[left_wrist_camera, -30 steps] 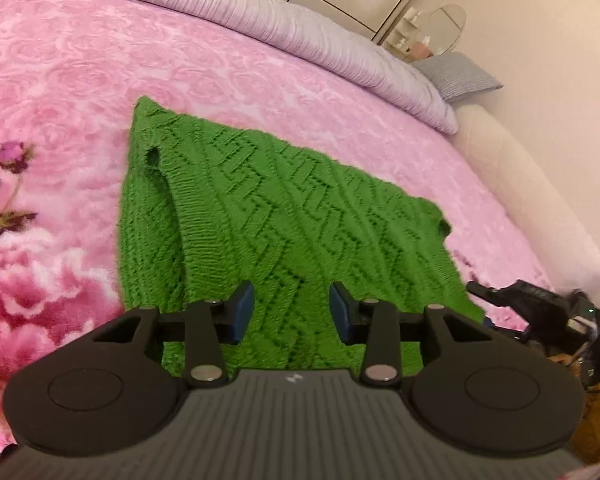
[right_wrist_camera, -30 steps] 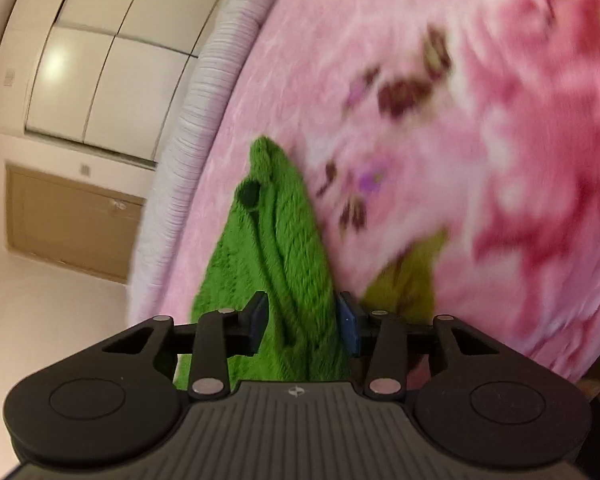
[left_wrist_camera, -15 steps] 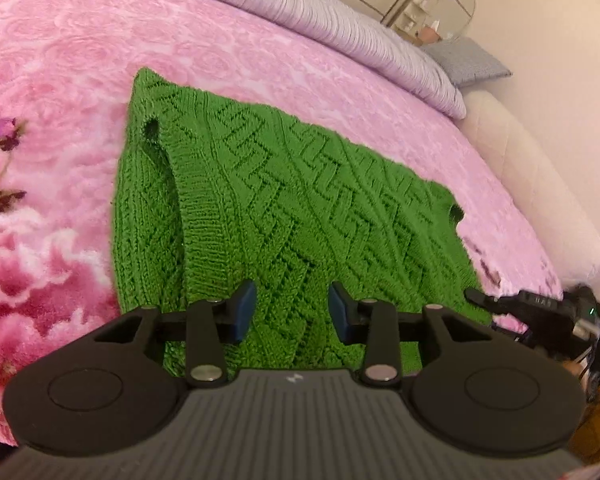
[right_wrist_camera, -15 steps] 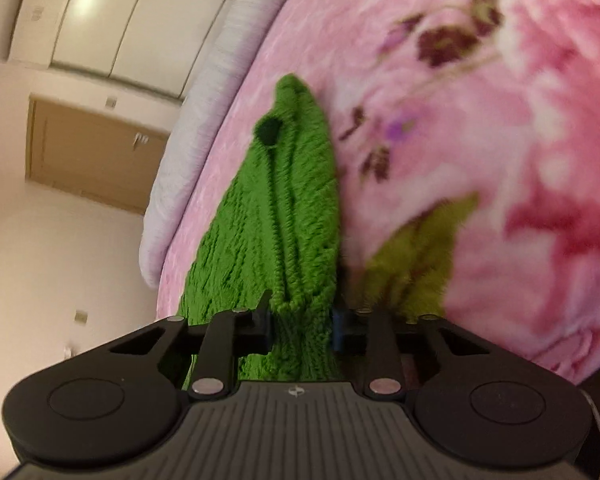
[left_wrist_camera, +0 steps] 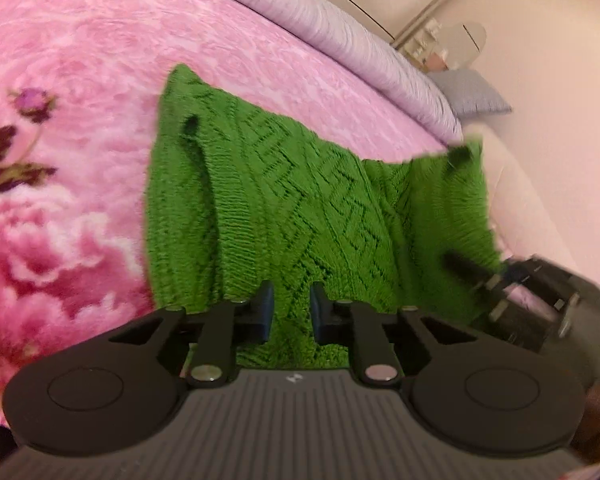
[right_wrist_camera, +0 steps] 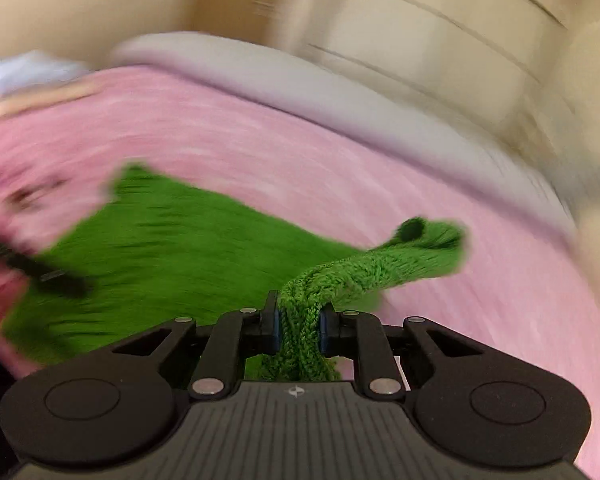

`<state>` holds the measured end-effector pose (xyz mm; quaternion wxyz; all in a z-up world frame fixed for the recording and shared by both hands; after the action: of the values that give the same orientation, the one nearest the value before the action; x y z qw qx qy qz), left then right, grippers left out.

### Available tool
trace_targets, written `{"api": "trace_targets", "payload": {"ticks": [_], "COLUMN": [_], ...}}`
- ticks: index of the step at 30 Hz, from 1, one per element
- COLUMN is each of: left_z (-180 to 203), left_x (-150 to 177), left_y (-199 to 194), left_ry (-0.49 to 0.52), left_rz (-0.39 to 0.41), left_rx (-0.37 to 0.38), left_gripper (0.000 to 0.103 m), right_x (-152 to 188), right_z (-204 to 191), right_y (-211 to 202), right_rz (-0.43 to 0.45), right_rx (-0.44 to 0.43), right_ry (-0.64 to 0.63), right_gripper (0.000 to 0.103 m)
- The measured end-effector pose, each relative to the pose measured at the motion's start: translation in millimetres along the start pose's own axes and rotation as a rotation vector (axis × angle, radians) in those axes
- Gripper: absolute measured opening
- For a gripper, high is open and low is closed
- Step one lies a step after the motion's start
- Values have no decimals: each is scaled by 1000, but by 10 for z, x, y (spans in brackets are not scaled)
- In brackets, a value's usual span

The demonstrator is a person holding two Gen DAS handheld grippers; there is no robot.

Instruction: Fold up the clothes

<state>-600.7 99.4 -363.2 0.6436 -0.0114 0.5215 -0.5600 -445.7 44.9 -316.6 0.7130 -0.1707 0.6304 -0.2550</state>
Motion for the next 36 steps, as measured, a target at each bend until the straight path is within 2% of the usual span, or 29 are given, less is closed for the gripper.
{"api": "trace_targets", "payload": {"ticks": [2, 4, 6, 7, 8, 9, 11, 13, 14, 15, 17, 20, 22, 25, 26, 28, 30, 31, 33, 34, 36], "left_z": [-81, -148, -179, -191, -200, -209, -210, -179, -158, -131, -75, 23, 83, 143, 147, 167, 208, 236, 312, 348, 405], "left_x": [12, 35, 53, 57, 53, 48, 19, -44, -74, -100, -150, -179, -165, -113, -104, -114, -168, -214, -361, -440, -584], "left_y": [-78, -135, -176, -193, -204, -214, -246, -283, -294, -294, -280, -131, 2, 240, 317, 437, 523, 541, 460, 353, 87], "left_ry": [-46, -91, -116, -127, -139, -152, -172, -180, -184, -190, -201, -227, -252, -272, -267, -273, -268, -244, -123, -56, 88], "left_rz": [14, 22, 29, 33, 37, 41, 55, 74, 81, 86, 94, 77, 56, 10, 0, -8, -8, -2, 36, 70, 139], "left_rx": [12, 28, 37, 40, 44, 48, 57, 70, 77, 85, 103, 136, 158, 166, 155, 164, 182, 182, 147, 123, 68], "left_gripper": [14, 14, 14, 14, 14, 14, 14, 17, 23, 31, 36, 46, 51, 52, 52, 40, 19, 11, 11, 10, 10], "right_x": [73, 164, 266, 274, 259, 224, 143, 14, -55, -80, -14, 312, 543, 602, 610, 587, 557, 547, 507, 481, 392], "right_z": [-388, -625, -757, -766, -753, -711, -607, -342, -201, -4, 391, 898, 1044, 1023, 1005, 945, 887, 855, 755, 698, 596], "right_y": [64, 218, 345, 347, 319, 285, 206, 97, 47, -11, 42, 307, 438, 514, 539, 587, 649, 665, 659, 651, 607], "right_rz": [-11, -61, -124, -125, -119, -120, -119, -101, -91, -82, -115, -259, -342, -334, -330, -323, -319, -318, -316, -315, -300], "right_rx": [-70, -148, -222, -246, -271, -296, -342, -358, -365, -366, -307, -132, -70, -99, -108, -102, -88, -87, -101, -114, -133], "right_ry": [-115, -127, -103, -84, -57, -16, 72, 219, 295, 384, 554, 747, 812, 839, 839, 801, 760, 741, 703, 686, 654], "right_gripper": [19, 21, 35, 41, 49, 52, 54, 58, 59, 59, 59, 58, 55, 52, 52, 51, 49, 47, 30, 26, 25]}}
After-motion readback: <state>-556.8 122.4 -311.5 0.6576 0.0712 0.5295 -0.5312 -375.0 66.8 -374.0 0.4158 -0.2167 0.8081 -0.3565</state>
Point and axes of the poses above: each gripper's, at about its wrist camera, not at the fingertips, and y roughly the way its jaws point, z to its right, x to its underside, the point moved 10 cm from there along y, roughly the way its jaws point, and after that the axes turned 14 degrees about y, right-handed, at the moved point
